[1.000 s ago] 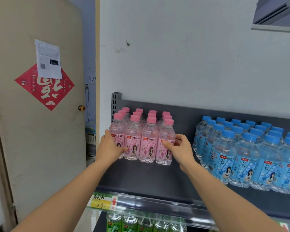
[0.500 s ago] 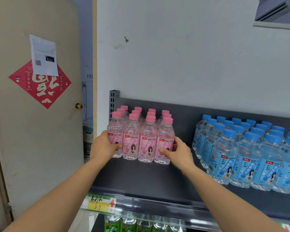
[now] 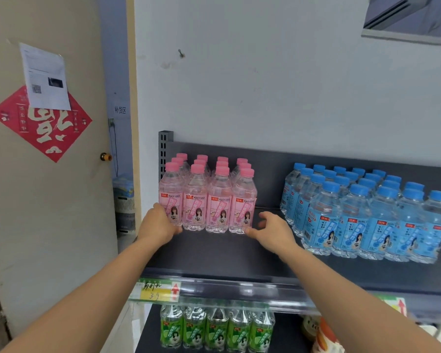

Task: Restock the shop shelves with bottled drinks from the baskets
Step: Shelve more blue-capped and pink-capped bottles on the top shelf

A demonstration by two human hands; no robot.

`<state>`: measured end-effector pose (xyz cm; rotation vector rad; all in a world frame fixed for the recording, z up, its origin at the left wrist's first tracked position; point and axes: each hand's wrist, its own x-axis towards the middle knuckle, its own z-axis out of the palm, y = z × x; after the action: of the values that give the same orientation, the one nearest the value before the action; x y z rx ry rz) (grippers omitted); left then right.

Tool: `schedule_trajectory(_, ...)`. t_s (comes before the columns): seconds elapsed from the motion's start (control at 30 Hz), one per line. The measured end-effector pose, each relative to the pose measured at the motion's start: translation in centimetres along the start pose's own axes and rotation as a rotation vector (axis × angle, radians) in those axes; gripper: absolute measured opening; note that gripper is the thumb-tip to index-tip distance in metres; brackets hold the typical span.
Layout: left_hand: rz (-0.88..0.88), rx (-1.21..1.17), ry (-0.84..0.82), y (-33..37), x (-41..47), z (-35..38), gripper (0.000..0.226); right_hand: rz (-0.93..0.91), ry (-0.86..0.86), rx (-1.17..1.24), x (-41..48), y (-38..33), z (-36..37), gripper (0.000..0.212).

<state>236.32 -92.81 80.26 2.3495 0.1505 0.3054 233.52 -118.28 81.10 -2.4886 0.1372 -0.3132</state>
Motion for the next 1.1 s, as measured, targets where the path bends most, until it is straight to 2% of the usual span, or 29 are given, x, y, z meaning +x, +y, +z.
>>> schedule_trajectory(0.2, -0.025, -0.017, -0.069, 0.5, -2.2, -0.3, 0.066, -0.062, 0.035, -0.094, -3.7, 1.2, -1.7, 0.044)
schedule_trajectory(0.27, 0.003, 0.006, -0.075, 1.1, -3.7, -0.5, 0.061, -0.093, 0.048, -0.104, -5.2, 1.6, -2.4, 0.039)
schedule_trajectory(0.33, 0.07, 0.051, -0.055, 2.3, -5.4, -0.5, 0.046, -0.134, 0.061, -0.104, -6.8, 2.1, -3.1, 0.037)
schedule_trajectory(0.43, 0.222, 0.105, -0.013, 4.8, -8.7, -0.2, 0.055, -0.222, 0.07, -0.076, -9.4, 3.3, -4.5, 0.035)
schedule_trajectory(0.57, 0.391, 0.112, -0.033, 8.0, -13.9, 1.9, 0.046, -0.274, 0.079, -0.09, -13.3, 6.0, -6.8, 0.035)
schedule_trajectory(0.87, 0.601, 0.282, -0.081, 13.5, -26.6, 9.7, 0.027, -0.128, 0.022, -0.264, -22.6, 16.0, -13.2, 0.029)
schedule_trajectory(1.1, 0.692, 0.382, -0.25, 15.4, -34.3, 16.8, 0.017, 0.051, -0.072, -0.358, -29.2, 25.3, -17.1, 0.033)
